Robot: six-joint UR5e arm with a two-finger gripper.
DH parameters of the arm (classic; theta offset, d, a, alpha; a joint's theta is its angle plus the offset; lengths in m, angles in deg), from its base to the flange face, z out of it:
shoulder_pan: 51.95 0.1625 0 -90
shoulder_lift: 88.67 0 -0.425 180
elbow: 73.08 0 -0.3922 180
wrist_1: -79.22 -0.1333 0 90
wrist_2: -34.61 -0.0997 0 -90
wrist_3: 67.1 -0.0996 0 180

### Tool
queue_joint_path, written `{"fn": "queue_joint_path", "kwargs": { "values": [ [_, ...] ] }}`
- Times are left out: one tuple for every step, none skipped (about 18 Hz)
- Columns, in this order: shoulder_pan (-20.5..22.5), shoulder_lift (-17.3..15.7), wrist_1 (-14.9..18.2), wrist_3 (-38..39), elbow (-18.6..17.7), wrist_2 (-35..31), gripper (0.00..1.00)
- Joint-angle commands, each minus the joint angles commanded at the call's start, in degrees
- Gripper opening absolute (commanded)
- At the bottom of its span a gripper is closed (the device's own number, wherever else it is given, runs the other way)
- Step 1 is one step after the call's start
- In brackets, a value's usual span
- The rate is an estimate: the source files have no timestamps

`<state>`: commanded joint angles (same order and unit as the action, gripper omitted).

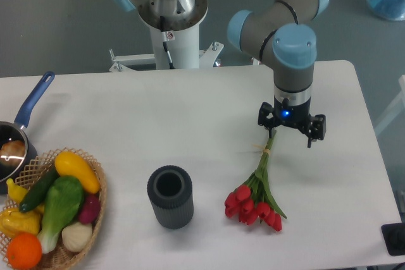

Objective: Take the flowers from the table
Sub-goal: 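Move the open gripper over the green tulip stems, then lower the gripper onto the tulip stems and close it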

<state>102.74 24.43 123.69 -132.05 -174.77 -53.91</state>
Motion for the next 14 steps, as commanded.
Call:
{"fn": "queue_joint_path", "kwargs": {
  "values": [
    [0.0, 0.88, 0.0, -0.09, 0.0, 1.4, 1.0],
    [0.0, 1.41, 0.0, -0.09, -0.09, 1.85, 1.0],
    [-0.09, 1.67, 0.0, 0.0, -0.17, 1.86, 1.0],
    [-0.09, 1.68, 0.0, 0.17, -0.35, 1.86, 1.0],
    [-0.09, 1.5, 0.09, 0.18, -0.35, 1.94, 1.0],
    [-0.09, 1.5, 0.0, 0.09, -0.35, 1.94, 1.0],
    [0.0, 1.5, 0.0, 0.09, -0.18, 2.12, 1.0],
    [-0.09, 1.59, 0.0, 0.09, -0.17, 2.73, 1.0],
    [-0.17, 1.76, 0.0, 0.0, -0.09, 2.82, 1.0],
    [-0.26, 2.03, 0.0, -0.09, 0.0, 2.91, 1.0],
    [-0.44, 2.2, 0.0, -0.09, 0.0, 2.91, 1.0],
    [-0.61, 2.47, 0.0, -0.17, 0.18, 2.91, 1.0],
    [-0.88, 2.9, 0.0, -0.18, 0.35, 2.91, 1.0],
    [-1.66, 3.34, 0.0, -0.26, 0.79, 2.82, 1.0]
  ]
}}
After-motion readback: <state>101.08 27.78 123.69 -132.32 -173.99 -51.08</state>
